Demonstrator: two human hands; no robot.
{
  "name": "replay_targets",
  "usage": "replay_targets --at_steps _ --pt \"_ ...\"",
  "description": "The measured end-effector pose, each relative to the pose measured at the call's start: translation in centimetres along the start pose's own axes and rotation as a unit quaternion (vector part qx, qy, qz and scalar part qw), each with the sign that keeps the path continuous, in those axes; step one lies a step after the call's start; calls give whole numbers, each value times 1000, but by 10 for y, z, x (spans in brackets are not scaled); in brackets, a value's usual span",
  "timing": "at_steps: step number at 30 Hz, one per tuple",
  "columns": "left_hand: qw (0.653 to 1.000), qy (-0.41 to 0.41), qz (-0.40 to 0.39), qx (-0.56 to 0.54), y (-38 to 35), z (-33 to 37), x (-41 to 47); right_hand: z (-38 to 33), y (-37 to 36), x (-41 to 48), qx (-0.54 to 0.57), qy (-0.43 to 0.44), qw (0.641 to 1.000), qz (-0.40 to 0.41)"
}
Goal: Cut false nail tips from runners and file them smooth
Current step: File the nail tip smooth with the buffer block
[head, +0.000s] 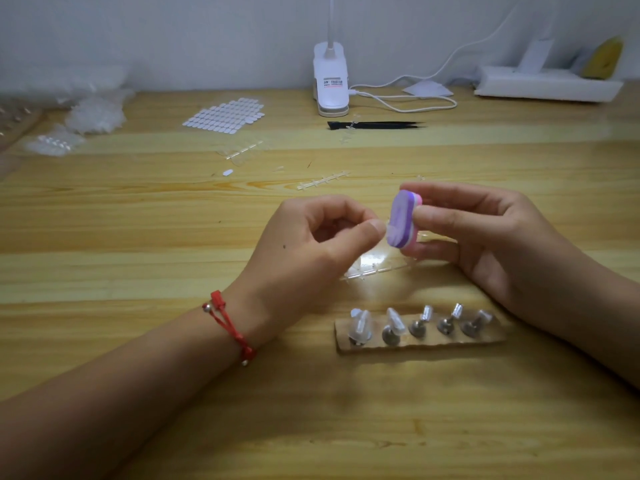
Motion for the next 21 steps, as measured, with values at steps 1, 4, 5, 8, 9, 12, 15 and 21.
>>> replay_targets --at_steps 1,4,5,8,9,12,15,21 --pt "1000 -1 9 -7 1 0 0 0 0 0 0 -2 1000 1" --pt "1000 -5 17 -6 3 0 1 1 -4 -2 -45 -6 999 -28" --pt "1000 -4 7 2 2 0 1 1 -3 -2 -43 -5 999 -25" --pt "1000 -3 -11 16 0 0 0 1 1 0 -3 1 1000 3" --pt "1000 -4 -2 8 1 0 1 1 1 0 -14 1 1000 -5" --pt "1000 -4 12 0 2 -1 1 2 -3 -2 -65 0 997 -39" --pt "1000 -5 -9 13 0 -1 1 2 1 0 -12 8 1000 -3" --pt "1000 -6 -7 9 1 -2 1 2 -1 -1 -29 8 999 -14"
Point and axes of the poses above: each hand's wrist, its own x-axis towards the middle knuckle, its own y-axis out of the back of the hand, z = x × y, the point moved 3 cm from there along x, towards the middle knuckle, and after that the axes turned 9 degrees about -x, right-handed, at the moved point
